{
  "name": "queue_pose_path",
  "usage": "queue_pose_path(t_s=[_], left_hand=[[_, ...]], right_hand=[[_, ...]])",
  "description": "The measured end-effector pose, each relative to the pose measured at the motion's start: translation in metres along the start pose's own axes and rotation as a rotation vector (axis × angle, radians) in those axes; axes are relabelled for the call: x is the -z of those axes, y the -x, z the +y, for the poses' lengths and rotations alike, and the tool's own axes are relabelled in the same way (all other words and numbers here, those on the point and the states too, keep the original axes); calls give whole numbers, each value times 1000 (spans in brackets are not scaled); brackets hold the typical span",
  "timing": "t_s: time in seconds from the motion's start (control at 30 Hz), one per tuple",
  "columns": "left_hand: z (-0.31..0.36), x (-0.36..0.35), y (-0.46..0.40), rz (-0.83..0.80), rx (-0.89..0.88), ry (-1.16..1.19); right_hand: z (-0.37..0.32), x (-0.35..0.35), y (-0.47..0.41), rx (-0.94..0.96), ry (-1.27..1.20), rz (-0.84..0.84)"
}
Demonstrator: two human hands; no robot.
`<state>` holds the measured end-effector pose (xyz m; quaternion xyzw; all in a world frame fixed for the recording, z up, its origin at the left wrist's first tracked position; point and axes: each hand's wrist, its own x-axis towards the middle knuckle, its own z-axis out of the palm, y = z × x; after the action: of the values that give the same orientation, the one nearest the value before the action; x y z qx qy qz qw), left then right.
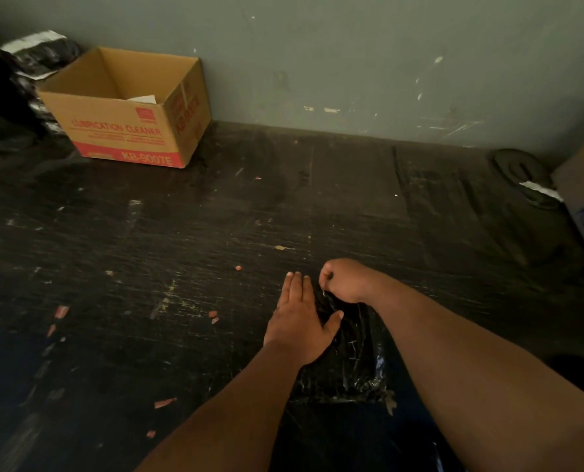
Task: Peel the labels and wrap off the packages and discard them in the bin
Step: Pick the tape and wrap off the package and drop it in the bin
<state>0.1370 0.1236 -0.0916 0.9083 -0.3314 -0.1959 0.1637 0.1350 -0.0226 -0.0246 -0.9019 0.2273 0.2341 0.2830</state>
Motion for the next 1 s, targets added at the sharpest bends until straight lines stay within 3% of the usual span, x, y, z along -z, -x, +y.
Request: queue_pose_path(t_s=[0.23, 0.67, 0.8, 1.0], left_hand=[[0, 0, 0, -6, 6, 7], [0, 2, 2, 3, -10, 1], [-2, -1, 0, 2, -10, -2], [-3, -2, -1, 4, -20, -7]], right_hand=[[11, 1, 0, -55, -179, 30], [-1, 1, -4, -16, 16, -48], [6, 5, -1, -20, -25, -87], [13, 2, -4, -60, -133, 9]])
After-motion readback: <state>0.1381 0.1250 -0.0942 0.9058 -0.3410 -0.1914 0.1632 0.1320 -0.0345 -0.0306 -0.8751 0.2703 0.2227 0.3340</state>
